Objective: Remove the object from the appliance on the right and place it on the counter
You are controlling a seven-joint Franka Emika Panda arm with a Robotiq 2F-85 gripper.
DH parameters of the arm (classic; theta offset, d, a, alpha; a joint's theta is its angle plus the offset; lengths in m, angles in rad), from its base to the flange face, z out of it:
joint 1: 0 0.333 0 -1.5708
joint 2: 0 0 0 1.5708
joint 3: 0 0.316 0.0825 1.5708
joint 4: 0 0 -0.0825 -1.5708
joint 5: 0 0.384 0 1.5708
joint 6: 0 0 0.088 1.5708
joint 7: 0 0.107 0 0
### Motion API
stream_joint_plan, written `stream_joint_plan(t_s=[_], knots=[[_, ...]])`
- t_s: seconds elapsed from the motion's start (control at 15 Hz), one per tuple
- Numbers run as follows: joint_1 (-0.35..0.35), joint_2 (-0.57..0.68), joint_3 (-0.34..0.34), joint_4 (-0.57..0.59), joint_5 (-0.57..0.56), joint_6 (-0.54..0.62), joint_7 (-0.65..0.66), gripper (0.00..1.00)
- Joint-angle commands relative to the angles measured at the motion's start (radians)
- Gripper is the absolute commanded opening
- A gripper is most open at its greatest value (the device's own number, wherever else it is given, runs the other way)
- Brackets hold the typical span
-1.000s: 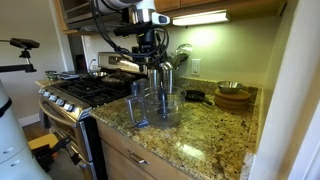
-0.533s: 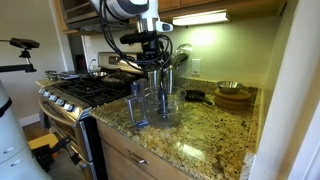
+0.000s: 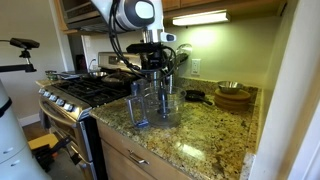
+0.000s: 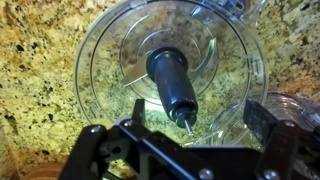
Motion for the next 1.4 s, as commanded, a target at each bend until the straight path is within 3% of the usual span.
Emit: stream_joint_plan(t_s=[0.0,0.8,0.93,1.33], knots=[[-0.006,0.062,0.001,0.029,0.010,0.046,0.019,1.00],[-0.015,0.153,0.001,0.044,0.027,0.116,0.017,1.00],[-0.016,0.157,0.002,0.043,0.034,0.127,0.016,0.74],[-0.017,0.150,0.000,0.037,0.035,0.143,0.020,0.33]])
